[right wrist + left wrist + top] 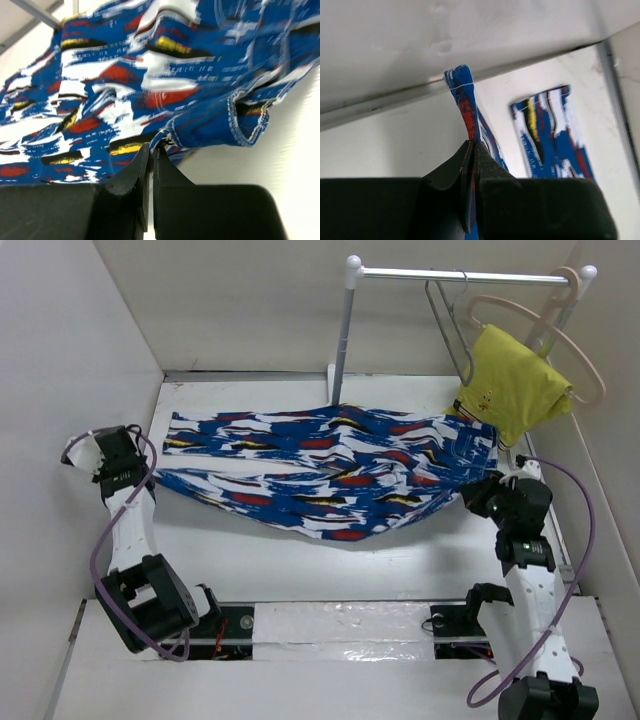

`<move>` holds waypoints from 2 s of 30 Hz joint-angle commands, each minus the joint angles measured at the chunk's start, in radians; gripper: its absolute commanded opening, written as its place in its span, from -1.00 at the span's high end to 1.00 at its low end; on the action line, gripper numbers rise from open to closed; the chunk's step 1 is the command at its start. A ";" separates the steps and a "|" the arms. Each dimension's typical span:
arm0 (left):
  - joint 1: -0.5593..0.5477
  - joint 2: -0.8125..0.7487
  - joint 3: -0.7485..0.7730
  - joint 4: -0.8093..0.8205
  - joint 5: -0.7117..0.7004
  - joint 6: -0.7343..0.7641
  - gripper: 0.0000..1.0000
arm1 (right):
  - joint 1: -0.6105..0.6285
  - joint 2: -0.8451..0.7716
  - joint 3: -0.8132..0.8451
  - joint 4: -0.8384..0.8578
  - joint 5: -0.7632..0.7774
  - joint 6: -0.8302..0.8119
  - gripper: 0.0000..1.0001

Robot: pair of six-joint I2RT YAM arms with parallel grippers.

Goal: Place the trousers on the hanger
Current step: Fold the trousers at the center of the board.

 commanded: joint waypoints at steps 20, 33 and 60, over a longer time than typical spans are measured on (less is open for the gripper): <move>-0.099 -0.037 0.177 0.047 -0.079 -0.044 1.00 | -0.016 -0.147 0.234 -0.323 0.290 -0.006 1.00; -0.287 0.320 0.470 0.055 -0.311 0.077 1.00 | -0.028 0.288 0.304 0.010 0.332 0.023 1.00; -0.279 0.532 0.648 -0.060 -0.424 0.234 1.00 | -0.235 0.729 0.476 0.250 0.257 0.064 1.00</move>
